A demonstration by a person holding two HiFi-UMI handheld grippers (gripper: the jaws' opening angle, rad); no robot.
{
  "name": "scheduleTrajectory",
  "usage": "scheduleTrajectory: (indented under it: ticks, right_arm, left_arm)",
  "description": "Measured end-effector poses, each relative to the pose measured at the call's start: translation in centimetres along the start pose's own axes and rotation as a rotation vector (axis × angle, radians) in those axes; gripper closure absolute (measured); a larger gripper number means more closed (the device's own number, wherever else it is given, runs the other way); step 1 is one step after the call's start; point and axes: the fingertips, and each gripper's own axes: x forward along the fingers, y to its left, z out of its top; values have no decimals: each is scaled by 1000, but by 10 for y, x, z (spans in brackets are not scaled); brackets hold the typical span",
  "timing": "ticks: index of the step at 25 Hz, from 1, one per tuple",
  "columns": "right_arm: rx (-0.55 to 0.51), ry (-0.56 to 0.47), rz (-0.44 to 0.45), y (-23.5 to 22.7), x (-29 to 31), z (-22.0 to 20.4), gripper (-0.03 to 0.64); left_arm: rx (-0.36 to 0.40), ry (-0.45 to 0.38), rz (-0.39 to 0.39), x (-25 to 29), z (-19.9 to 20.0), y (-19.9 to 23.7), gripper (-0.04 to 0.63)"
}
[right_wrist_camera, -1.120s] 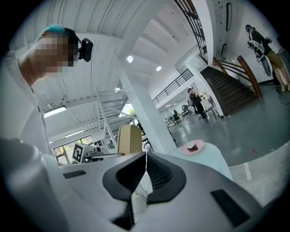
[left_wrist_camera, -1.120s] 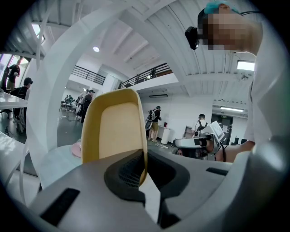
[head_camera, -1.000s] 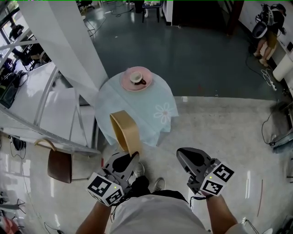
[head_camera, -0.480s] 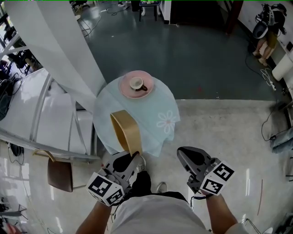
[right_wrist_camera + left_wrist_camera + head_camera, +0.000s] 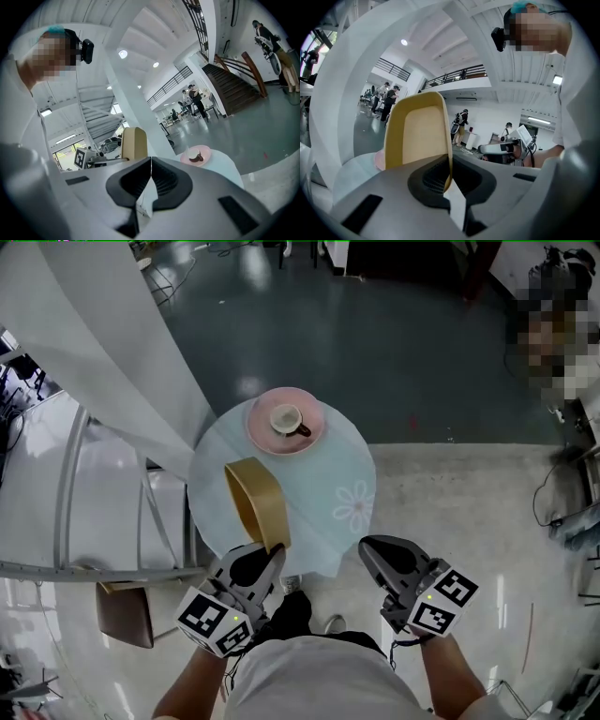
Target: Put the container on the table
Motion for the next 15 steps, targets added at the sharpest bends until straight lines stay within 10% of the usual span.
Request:
scheduleTrajectory:
  ticks: [15]
  right_arm:
    - [16,19,-68,-39,94,36,595]
  left_arm:
    - [-23,25,-48,32,29,99,568]
